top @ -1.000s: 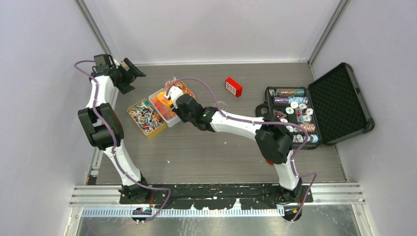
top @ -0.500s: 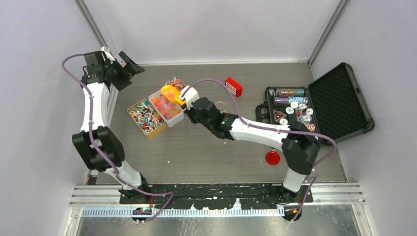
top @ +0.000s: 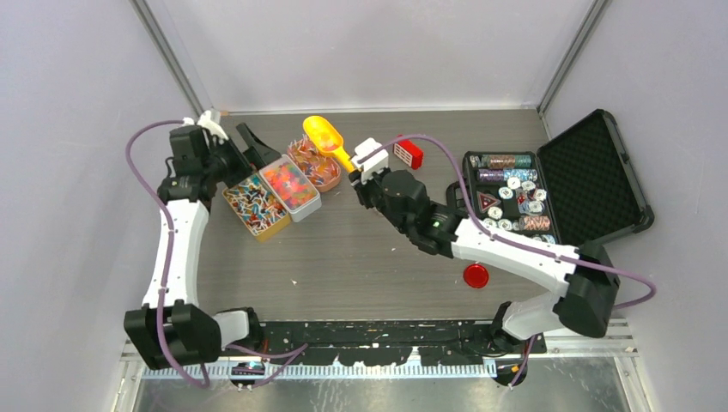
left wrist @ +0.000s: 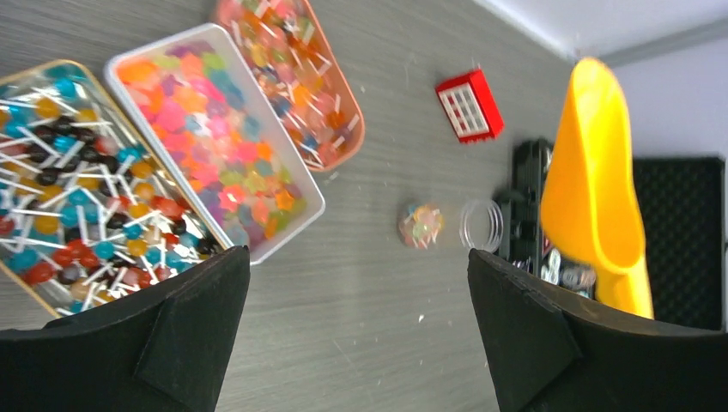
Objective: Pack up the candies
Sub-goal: Place the fake candies in the packing bottle.
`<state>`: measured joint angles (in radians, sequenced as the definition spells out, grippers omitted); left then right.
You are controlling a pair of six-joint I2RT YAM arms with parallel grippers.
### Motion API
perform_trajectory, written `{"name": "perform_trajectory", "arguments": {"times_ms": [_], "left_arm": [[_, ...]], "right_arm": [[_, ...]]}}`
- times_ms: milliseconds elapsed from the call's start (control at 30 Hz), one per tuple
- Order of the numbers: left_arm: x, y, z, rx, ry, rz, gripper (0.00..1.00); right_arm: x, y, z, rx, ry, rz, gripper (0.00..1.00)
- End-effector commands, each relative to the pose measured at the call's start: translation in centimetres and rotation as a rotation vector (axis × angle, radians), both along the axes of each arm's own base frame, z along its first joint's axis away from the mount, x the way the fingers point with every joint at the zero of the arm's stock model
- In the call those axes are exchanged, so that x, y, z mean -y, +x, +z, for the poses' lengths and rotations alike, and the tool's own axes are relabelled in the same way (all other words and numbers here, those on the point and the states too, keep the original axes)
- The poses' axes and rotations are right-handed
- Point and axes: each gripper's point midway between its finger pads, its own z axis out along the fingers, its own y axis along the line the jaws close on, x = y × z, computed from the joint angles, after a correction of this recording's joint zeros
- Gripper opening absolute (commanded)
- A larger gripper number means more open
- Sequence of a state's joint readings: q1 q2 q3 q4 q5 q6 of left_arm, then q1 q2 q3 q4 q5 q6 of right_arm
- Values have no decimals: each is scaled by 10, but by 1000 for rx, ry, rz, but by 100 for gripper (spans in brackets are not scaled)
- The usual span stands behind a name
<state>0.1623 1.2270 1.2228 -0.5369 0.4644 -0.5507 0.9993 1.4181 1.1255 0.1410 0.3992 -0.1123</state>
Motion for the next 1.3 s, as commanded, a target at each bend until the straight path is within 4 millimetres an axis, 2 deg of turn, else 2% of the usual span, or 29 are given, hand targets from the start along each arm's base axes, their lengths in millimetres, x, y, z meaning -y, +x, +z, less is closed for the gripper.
{"name": "perform_trajectory", "arguments": {"times_ms": [0, 167, 300, 333, 533, 633, 800, 900, 967, 1133, 1267], "left_arm": [[26, -20, 4, 66, 75, -96, 100], [38, -45, -12, 71, 137, -155, 100], [34, -60, -22, 83, 197, -154, 100], [42, -65, -24, 90, 204, -183, 100], [63, -87, -38, 58, 222, -276, 100], [69, -96, -47, 15, 239, -316, 100], [67, -108, -47, 20, 318, -335, 100], [66, -108, -57, 8, 340, -329, 100], [70, -111, -55, 11, 328, -360, 100], [62, -112, -52, 22, 357, -327, 100], [68, -113, -52, 30, 330, -348, 100]], "right_arm": [[40, -7, 34, 54, 37, -97, 0], [93, -20, 29, 25, -47, -213, 0], [128, -35, 26, 16, -98, -257, 0], [138, -39, 27, 16, -107, -268, 0], [170, -55, 21, -21, -208, -294, 0], [179, -60, 13, -55, -258, -295, 0], [185, -72, -4, -124, -314, -269, 0], [189, -78, -10, -159, -336, -259, 0], [189, -82, -12, -183, -350, -239, 0], [183, -90, -19, -244, -376, -187, 0], [180, -90, -21, -262, -385, -177, 0]]}}
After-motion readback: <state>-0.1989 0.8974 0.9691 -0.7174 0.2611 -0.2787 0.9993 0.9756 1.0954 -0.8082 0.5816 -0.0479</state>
